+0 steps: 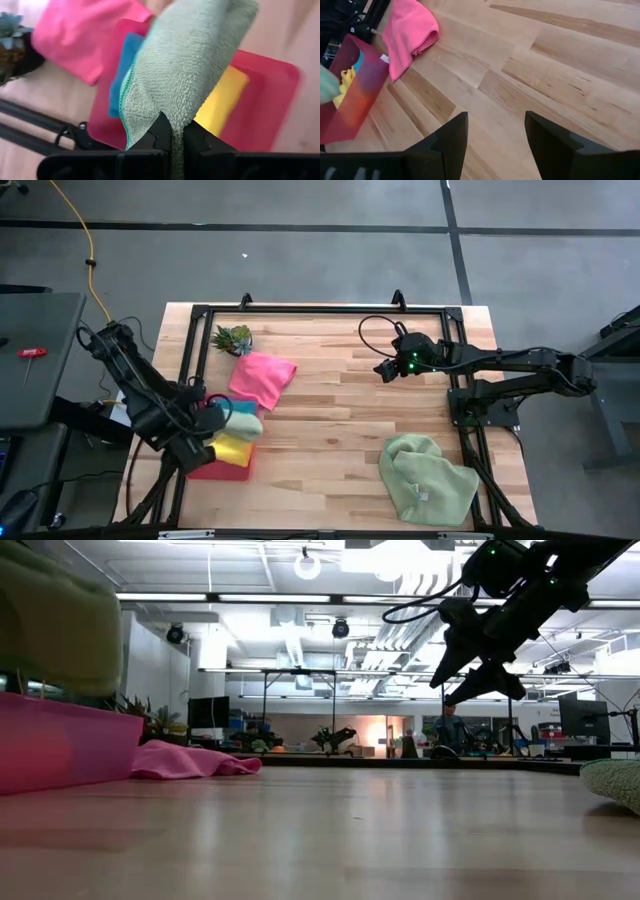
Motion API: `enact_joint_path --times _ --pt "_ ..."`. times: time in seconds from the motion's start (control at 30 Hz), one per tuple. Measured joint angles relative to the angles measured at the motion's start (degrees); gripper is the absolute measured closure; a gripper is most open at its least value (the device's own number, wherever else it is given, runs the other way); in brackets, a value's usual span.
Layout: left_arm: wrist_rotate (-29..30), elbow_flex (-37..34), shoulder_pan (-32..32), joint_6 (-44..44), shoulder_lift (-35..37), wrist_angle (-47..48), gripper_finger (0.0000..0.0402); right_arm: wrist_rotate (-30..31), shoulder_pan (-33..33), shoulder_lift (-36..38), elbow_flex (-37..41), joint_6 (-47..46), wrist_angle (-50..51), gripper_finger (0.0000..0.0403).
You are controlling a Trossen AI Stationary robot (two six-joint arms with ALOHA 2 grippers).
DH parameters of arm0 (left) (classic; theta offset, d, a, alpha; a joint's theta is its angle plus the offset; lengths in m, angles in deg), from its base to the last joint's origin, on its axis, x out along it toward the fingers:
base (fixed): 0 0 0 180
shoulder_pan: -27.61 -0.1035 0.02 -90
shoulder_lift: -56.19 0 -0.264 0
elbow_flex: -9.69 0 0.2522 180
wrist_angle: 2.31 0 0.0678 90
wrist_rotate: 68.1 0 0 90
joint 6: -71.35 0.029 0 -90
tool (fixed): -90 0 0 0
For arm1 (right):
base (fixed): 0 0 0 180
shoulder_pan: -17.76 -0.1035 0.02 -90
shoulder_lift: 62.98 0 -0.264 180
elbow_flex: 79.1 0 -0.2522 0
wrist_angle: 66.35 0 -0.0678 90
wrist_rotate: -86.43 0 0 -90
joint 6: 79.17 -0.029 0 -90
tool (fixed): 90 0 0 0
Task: Fold microfiber towels
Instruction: Put the top green microfiber towel into the red bin
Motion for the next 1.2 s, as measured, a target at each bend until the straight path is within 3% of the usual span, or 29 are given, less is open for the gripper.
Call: enact_joint_path --times 0.4,0.53,0.77,1.2 --pt "3.9 -6.1 4.3 2.0 -6.6 0.8 0.0401 -1.4 0.0 0.0 0.0 -2.4 0.3 0.0214" --pt "1.6 -6.1 7.4 6.1 -11.3 -0.7 0.0401 -1.5 0.0 0.0 0.0 -2.4 0.3 0.0214" --pt "-2.9 -6.1 13.1 4.6 -16.2 -5.9 0.0401 -1.5 0.0 0.0 0.0 -2.4 0.3 0.0214" --pt "-6.3 -6.0 15.0 11.1 -16.7 -12.0 0.0401 -1.5 0.0 0.0 0.0 -2.6 0.5 0.0214"
